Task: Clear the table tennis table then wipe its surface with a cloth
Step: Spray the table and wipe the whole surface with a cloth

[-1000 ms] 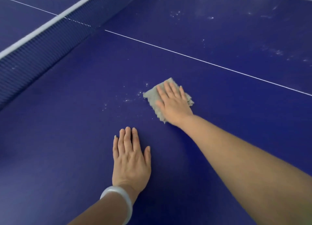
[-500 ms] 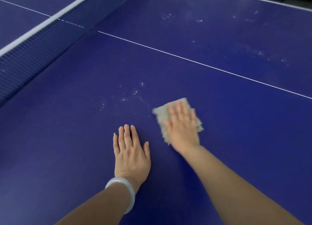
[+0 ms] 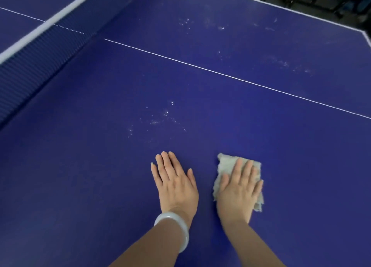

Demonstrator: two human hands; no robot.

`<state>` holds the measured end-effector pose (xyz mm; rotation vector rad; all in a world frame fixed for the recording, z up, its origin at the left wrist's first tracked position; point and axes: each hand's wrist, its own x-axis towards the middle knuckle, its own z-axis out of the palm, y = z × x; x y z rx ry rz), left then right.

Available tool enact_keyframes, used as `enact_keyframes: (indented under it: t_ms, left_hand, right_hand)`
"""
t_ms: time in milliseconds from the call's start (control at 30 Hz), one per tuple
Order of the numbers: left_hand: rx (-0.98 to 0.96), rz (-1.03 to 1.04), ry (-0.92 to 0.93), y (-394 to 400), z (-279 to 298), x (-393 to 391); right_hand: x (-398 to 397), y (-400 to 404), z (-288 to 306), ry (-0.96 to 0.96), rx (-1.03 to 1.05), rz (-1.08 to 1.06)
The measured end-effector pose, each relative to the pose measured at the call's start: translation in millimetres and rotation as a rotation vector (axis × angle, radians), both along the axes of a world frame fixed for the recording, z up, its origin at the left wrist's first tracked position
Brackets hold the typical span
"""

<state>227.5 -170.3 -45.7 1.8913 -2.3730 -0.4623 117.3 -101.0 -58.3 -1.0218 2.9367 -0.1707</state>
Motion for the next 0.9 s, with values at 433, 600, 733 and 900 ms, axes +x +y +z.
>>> enact_keyframes:
  t_ms: [433, 600, 733, 900]
  left_hand:
    - [-0.002, -0.107, 0.501, -58.0, 10.8, 130.8]
    - [-0.086, 0.070, 0.200, -131.1, 3.1, 172.3]
    - [-0.067, 0.173, 0.125, -166.0, 0.1, 179.0]
    - [-0.142, 0.179, 0.016, -163.6, -7.8, 172.8]
  right_hand:
    - [31.8, -31.1, -7.5, 0.019, -0.002, 0.063]
    - [32.7, -31.7, -4.3, -0.008, -0.011, 0.056]
    - [33.2, -32.0, -4.3, -0.003, -0.033, 0.049]
    - [33.7, -29.1, -5.7, 0.019, -0.011, 0.055]
